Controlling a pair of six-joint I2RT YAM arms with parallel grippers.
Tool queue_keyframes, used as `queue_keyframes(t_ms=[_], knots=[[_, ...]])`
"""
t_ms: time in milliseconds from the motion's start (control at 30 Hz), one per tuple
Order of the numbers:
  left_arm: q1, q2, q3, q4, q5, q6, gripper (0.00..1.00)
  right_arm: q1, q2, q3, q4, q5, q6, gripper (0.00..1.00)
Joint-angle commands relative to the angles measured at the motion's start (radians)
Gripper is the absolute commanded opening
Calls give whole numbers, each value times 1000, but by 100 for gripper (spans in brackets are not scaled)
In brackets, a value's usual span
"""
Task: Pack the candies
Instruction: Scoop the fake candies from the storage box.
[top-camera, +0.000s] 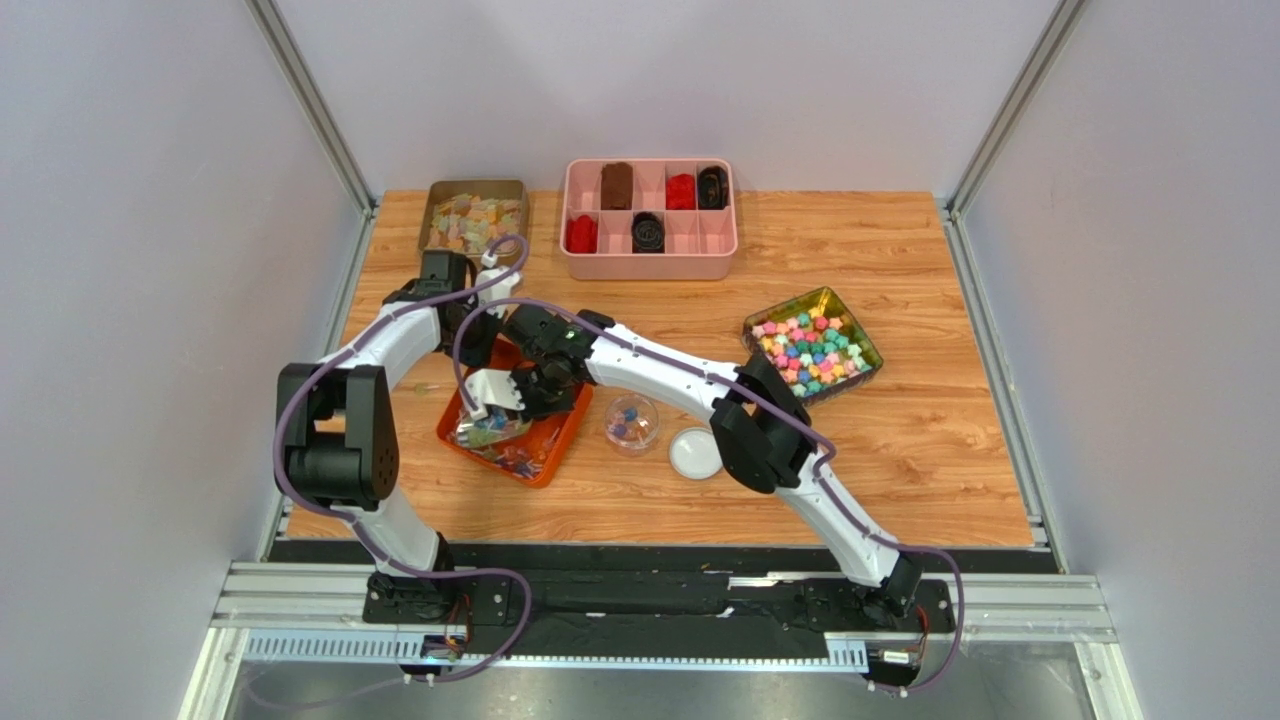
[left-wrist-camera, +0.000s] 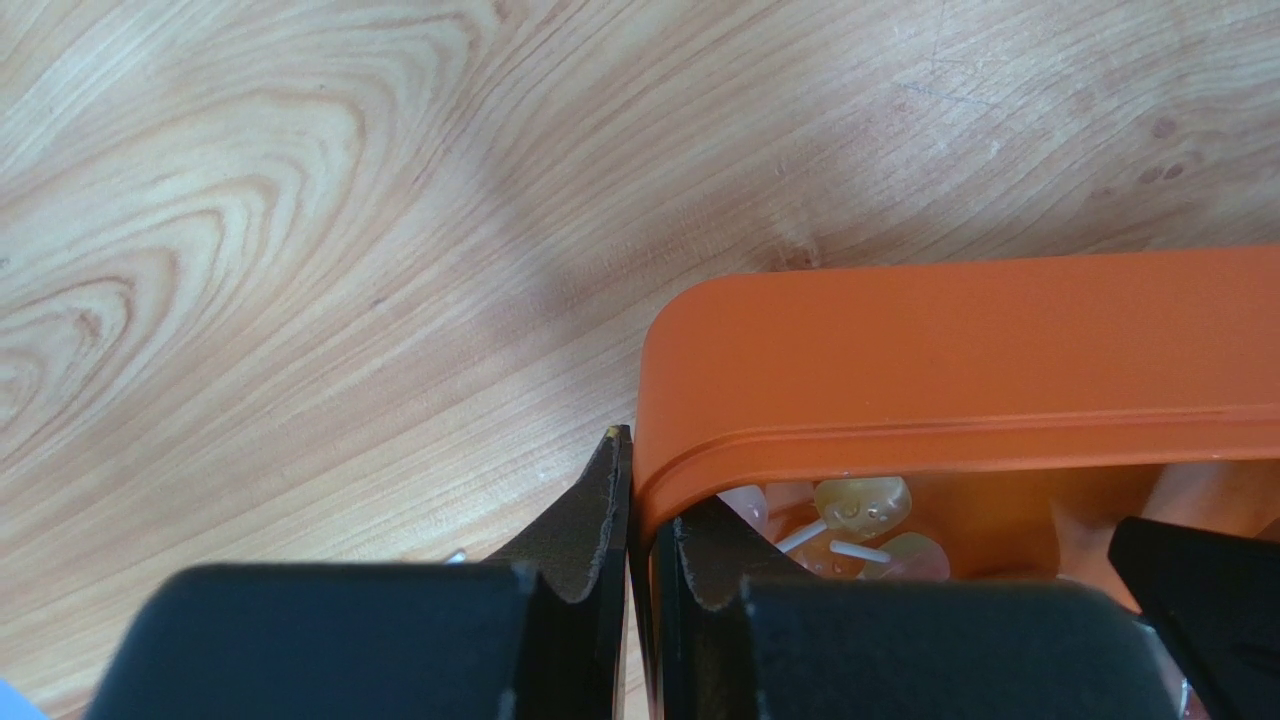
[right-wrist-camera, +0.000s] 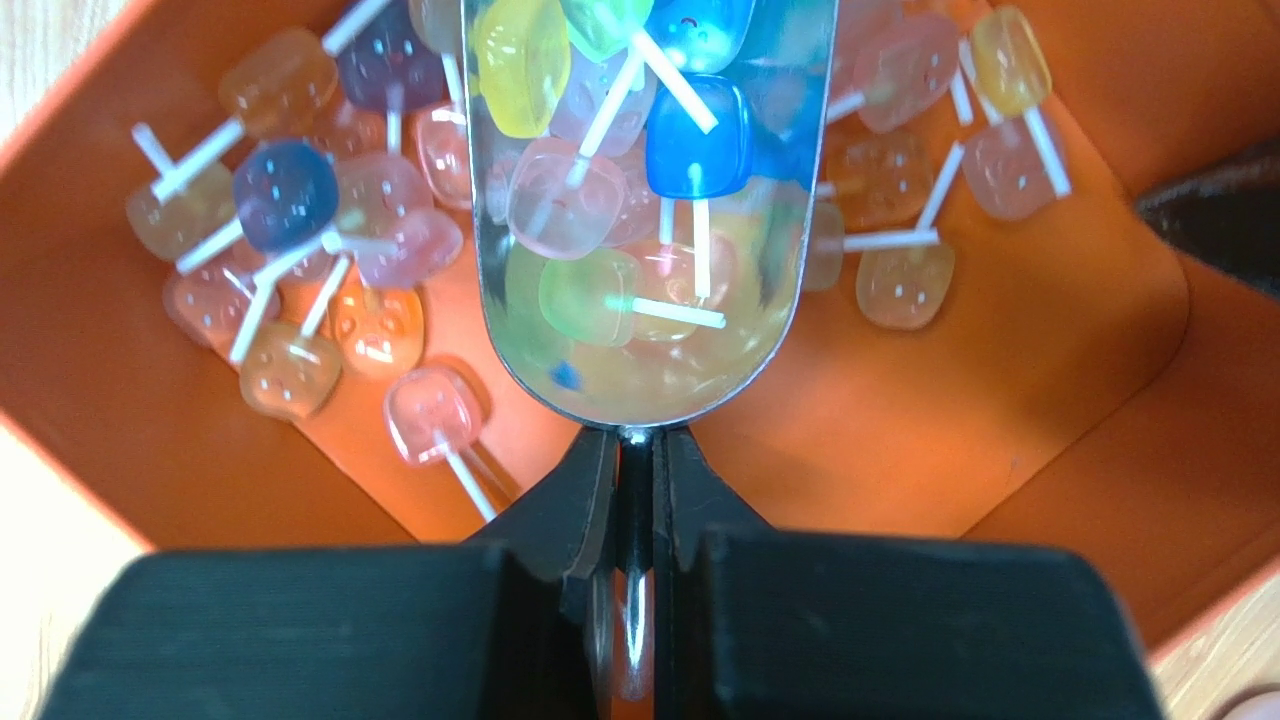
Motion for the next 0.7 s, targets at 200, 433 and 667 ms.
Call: queue_keyframes(t_ms=[200, 433, 667], knots=[[1, 9, 63, -28, 33, 24, 0, -46, -67, 4, -42, -66, 8, 0], [1, 39, 80, -31, -11, -20, 0, -49, -92, 51, -65, -106, 36, 0], [1, 57, 84, -31, -36, -48, 0, -47, -116, 84, -82, -125, 53, 0]])
